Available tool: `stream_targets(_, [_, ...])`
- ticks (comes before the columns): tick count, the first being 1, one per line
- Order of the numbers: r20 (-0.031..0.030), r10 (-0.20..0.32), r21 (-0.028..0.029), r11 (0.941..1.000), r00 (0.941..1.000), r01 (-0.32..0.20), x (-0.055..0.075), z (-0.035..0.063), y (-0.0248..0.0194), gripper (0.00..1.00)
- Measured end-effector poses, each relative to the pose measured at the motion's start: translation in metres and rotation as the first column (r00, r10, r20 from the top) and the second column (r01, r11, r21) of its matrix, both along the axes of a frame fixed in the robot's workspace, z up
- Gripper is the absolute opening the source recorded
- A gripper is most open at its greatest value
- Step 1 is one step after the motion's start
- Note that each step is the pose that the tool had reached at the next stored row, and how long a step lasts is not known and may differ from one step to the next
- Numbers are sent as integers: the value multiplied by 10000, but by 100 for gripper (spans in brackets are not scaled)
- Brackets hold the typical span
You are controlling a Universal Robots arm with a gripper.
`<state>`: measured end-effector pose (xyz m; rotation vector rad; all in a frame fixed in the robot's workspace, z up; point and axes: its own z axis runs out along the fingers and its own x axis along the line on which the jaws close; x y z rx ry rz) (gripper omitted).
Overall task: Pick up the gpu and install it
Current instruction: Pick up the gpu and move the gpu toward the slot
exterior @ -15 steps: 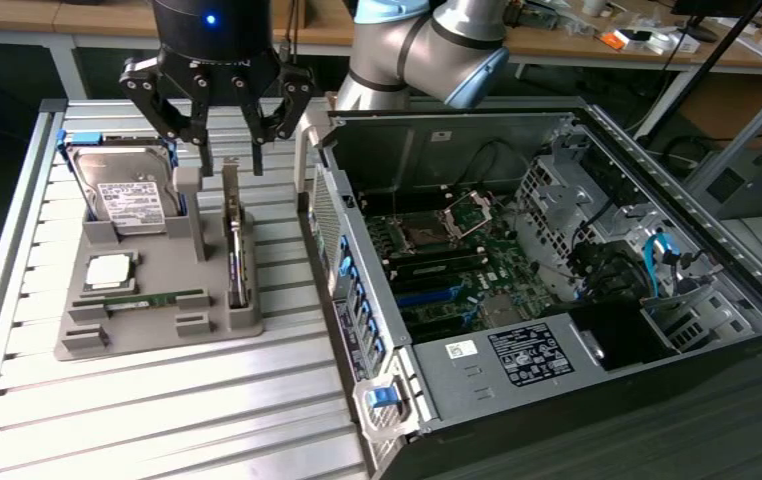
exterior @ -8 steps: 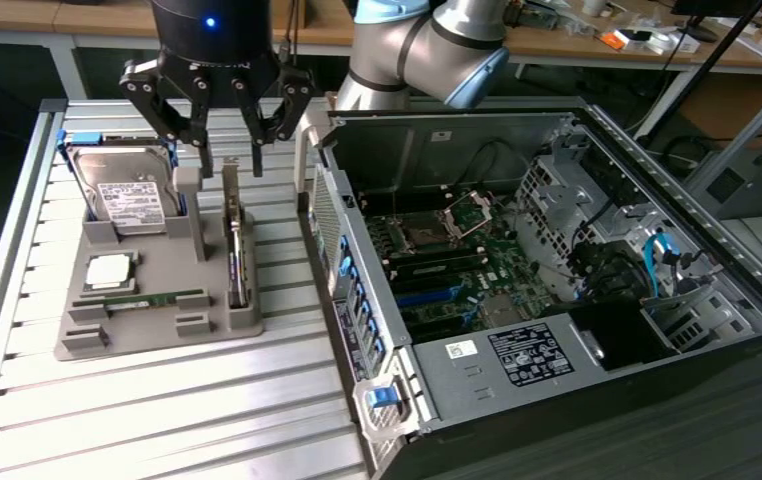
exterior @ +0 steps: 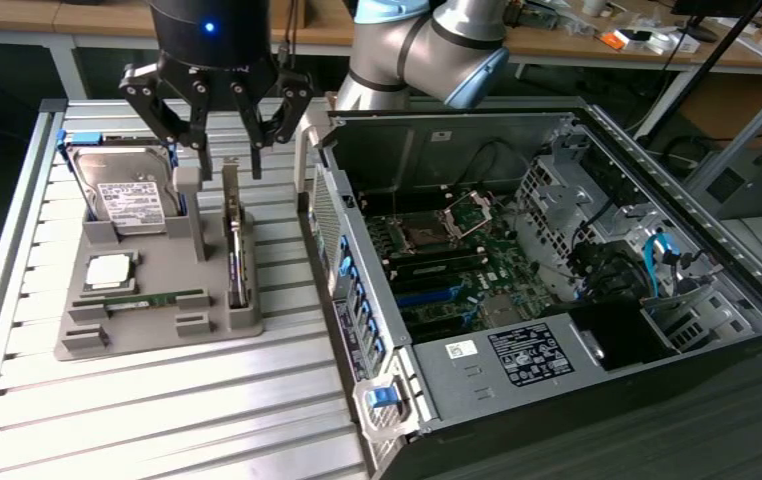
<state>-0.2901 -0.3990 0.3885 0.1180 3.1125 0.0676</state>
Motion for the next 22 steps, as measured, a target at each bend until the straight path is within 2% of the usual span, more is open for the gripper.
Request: stream_targets(22, [0, 0, 0, 10000, 10000, 0, -15, -60, 0, 48])
